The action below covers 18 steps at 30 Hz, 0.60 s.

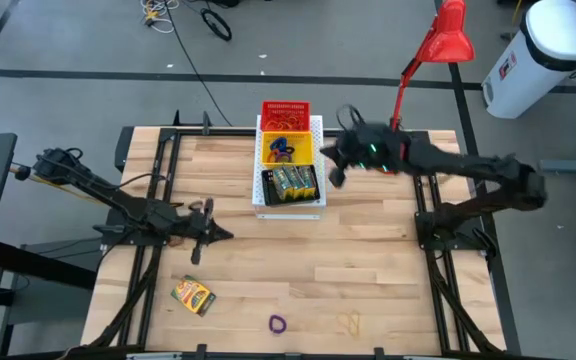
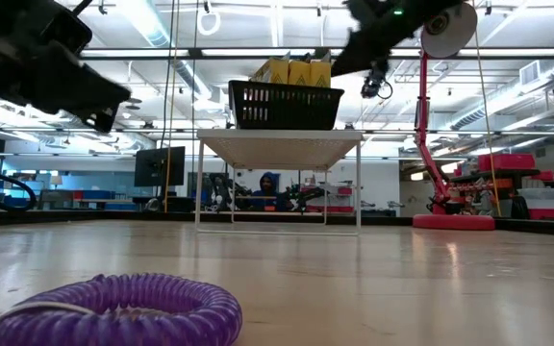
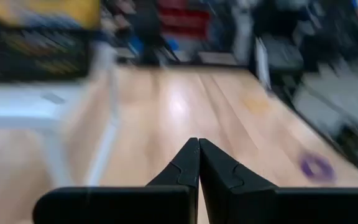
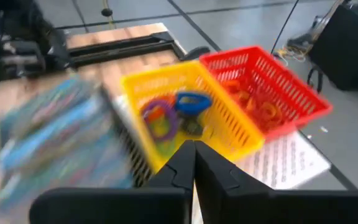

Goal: Pick & Place Office Desk Supplies
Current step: Put the yellow crayon box into the black bin on the shelf

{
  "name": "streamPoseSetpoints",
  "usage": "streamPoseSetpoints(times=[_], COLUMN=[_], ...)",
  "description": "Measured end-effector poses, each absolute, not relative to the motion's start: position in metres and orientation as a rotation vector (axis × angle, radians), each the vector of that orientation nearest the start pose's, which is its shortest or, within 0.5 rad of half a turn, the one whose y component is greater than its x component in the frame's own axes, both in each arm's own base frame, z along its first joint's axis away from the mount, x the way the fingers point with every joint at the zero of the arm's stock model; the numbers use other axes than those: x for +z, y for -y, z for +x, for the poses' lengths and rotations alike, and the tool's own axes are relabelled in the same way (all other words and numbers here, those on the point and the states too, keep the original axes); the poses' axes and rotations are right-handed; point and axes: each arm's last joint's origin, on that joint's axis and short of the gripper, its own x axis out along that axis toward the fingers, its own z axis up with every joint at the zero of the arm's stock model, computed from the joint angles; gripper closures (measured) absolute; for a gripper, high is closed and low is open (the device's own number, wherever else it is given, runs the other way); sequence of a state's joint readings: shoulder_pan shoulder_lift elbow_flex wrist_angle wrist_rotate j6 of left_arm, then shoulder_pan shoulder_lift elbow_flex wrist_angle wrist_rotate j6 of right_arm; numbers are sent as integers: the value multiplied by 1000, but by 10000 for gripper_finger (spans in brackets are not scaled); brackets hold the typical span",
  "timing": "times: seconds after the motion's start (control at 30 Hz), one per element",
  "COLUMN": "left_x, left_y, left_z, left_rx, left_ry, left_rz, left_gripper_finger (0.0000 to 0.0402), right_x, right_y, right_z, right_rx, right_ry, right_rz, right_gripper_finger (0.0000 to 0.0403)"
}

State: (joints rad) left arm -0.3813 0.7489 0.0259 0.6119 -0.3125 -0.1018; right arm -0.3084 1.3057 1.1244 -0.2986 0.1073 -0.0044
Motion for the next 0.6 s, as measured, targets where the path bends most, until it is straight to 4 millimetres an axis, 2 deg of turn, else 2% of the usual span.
streamPoseSetpoints(times=[0.1,0.3,0.47,0.6], left_x=[160,189,202,203], left_y=[52,77,110,141], left_z=[143,157,170,184], left_rx=[-119,-168,-214,-186], left_ry=[-212,-381,-585,-766], left_rz=[-39,62,25,-48], left_gripper_finger=[392,392,384,352], right_x=[312,288,265,247], right_y=[63,19,-9,-24], right_z=[250,211,200,199], right_rx=[-428,-422,-355,-297], right_ry=[-467,-422,-368,-316], right_rz=[2,-15,-40,-43], right_gripper_finger=[383,397,393,399])
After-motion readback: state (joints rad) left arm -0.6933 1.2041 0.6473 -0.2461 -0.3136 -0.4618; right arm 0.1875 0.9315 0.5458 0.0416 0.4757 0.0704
